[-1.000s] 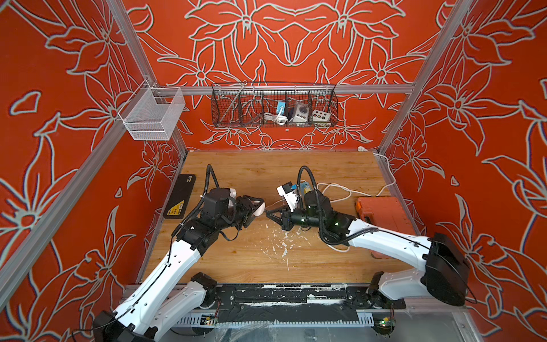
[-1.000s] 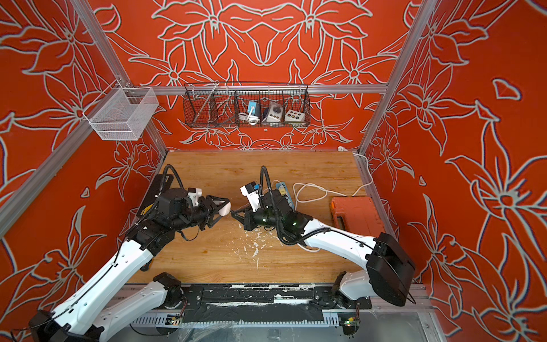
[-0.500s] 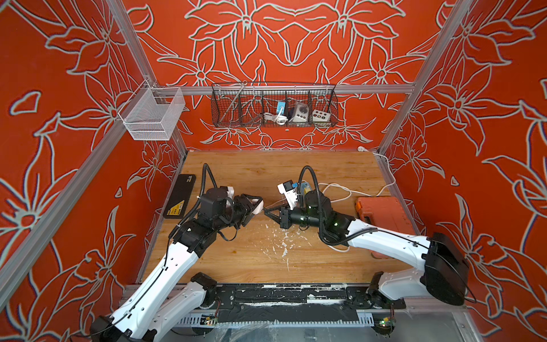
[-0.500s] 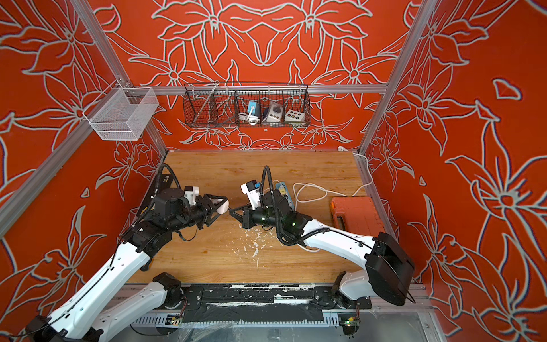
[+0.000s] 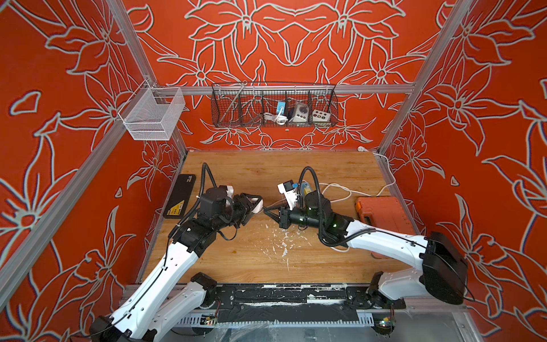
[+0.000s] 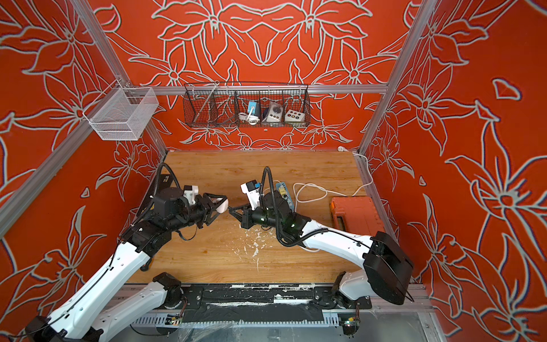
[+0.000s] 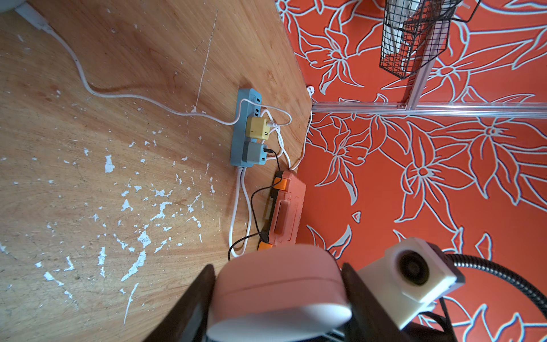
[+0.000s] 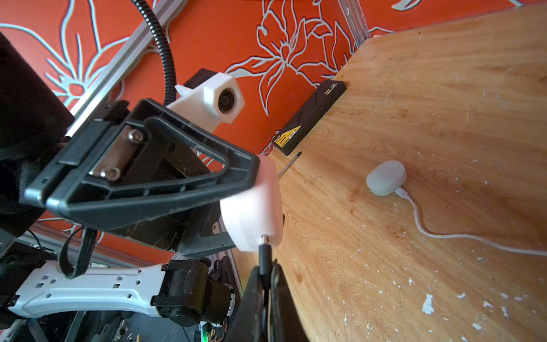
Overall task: Charge the bluetooth headset
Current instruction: Insert the charging cable into the bluetooth headset.
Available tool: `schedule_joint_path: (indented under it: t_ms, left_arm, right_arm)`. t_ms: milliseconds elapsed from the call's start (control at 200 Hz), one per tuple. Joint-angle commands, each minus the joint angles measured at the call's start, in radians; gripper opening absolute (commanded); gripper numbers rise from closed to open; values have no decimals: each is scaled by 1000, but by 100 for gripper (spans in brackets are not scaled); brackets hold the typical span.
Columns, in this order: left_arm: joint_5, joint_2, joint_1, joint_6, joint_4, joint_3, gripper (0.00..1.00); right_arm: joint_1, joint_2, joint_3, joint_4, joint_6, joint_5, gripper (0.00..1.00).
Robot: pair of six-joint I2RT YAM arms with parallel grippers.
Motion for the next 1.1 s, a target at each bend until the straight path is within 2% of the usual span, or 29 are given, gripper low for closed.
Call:
schedule_joint_path:
  t_ms: [0,140,320,400,525,625,981,1096]
  left_arm:
    - [126,-3,-15,2,6,17,28]
    - [142,-8,-14,18,13,21,26]
    - [165,-3,-14,39,20,27,23]
    - [170,0,-15,45,18,34,22]
    - [180,5,-15,51,19,41,20]
    - [195,9,-15,48,33,42,19]
    - [231,29,-14,54,49,48,18]
    - [232,27,-13,56,50,48,18]
  right_arm:
    - [0,-19,-19,97,-62,17,0]
    - [-21,-47,-18,32,-118,-31,0]
    - [-56,-49,13,-18,-144,-158,0]
    - [-59,-50,31,-62,-140,-153,0]
    - [-69,-47,-1,31,-49,-154,0]
    - [-69,-51,-27,90,-41,-157,0]
    - [-77,-58,105,-238,-319,-249,0]
    - [-89,-57,116,-250,-312,-271,0]
